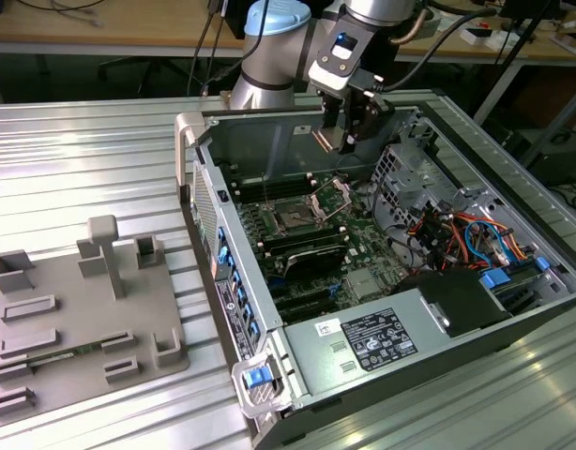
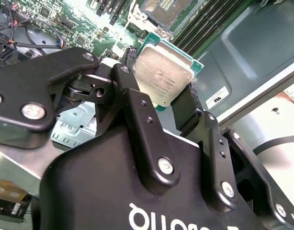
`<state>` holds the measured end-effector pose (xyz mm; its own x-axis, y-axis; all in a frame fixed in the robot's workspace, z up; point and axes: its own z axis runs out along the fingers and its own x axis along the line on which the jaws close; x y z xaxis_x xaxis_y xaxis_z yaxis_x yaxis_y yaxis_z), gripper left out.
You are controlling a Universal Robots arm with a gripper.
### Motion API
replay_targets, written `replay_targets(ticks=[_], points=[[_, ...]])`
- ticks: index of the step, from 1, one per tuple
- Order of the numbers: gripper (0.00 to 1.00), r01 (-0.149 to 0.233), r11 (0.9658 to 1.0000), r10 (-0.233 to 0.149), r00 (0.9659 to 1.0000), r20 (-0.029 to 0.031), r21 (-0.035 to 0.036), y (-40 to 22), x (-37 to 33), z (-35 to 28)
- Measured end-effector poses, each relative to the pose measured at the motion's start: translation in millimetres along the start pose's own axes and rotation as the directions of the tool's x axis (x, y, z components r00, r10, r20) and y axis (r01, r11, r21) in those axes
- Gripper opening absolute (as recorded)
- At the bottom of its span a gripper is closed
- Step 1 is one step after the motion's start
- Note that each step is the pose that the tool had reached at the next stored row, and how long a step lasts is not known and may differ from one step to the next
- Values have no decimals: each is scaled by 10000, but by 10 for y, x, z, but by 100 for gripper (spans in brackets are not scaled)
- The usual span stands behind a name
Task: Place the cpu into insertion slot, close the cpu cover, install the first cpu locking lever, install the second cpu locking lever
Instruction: 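Place the cpu into insertion slot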
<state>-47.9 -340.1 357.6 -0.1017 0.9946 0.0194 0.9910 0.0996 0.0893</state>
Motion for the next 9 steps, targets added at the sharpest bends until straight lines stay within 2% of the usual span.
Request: replay_targets(ticks=[9], points=[[55,-64,10000,64,10000,6,-2,0,3,3]])
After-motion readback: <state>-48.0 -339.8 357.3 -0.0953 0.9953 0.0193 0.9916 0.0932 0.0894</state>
